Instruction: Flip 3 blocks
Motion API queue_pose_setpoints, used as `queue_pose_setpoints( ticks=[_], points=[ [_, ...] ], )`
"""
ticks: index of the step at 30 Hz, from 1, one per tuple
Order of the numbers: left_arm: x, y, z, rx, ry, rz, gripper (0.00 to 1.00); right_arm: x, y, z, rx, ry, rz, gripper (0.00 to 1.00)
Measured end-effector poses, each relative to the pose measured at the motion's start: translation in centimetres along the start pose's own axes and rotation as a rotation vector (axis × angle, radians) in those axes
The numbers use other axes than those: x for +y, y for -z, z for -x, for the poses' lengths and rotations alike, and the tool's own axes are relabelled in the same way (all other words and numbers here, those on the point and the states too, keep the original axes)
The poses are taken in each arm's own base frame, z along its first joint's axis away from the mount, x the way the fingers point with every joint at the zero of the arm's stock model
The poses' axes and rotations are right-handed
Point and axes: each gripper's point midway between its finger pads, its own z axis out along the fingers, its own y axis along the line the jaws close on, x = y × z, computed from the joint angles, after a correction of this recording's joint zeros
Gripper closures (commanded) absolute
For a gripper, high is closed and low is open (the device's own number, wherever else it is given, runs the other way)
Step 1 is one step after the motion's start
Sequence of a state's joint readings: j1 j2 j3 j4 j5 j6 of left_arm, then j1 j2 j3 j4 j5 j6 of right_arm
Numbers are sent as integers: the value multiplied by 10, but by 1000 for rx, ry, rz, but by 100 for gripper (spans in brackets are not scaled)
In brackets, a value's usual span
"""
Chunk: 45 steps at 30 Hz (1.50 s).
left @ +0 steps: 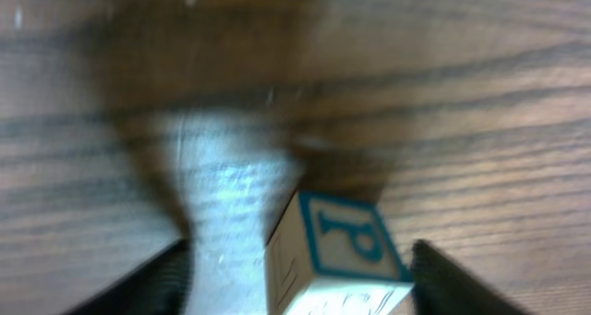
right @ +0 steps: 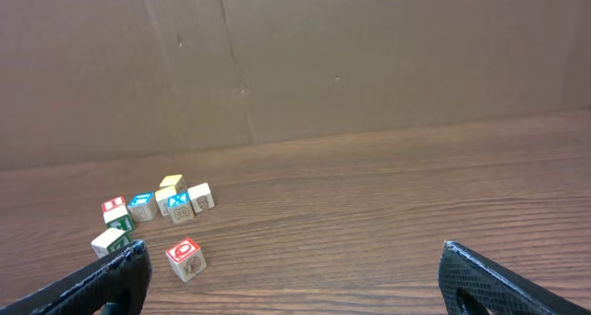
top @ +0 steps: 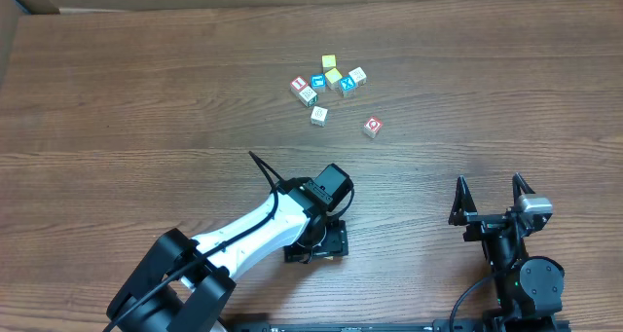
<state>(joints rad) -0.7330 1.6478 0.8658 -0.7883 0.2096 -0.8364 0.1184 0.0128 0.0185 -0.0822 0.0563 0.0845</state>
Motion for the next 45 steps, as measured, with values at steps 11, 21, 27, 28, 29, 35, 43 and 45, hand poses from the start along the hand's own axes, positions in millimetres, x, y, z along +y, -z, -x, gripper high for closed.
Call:
queue_pose_setpoints(
  ticks=[11, 21, 27, 28, 29, 35, 43, 45],
  points=[
    [-6, 11, 10, -13, -114, -23, 54, 0, 0, 0, 0, -1, 0, 0],
    [-8, 11, 11, -20, -168, -29, 66, 0, 0, 0, 0, -1, 0, 0],
    [-9, 11, 12, -23, -172, -31, 72, 0, 0, 0, 0, 0, 0, 0],
    [-9, 11, 12, -23, -173, -31, 74, 0, 0, 0, 0, 0, 0, 0],
    [-8, 11, 12, -22, -175, -30, 79, 0, 0, 0, 0, 0, 0, 0],
    [-4, 29, 18, -9, -195, 4, 83, 0, 0, 0, -1, -1, 0, 0],
    [-7, 92, 65, -170, -213, 74, 74, 0, 0, 0, 0, 0, 0, 0],
    [-4, 98, 71, -200, -221, 108, 60, 0, 0, 0, 0, 0, 0, 0]
  ],
)
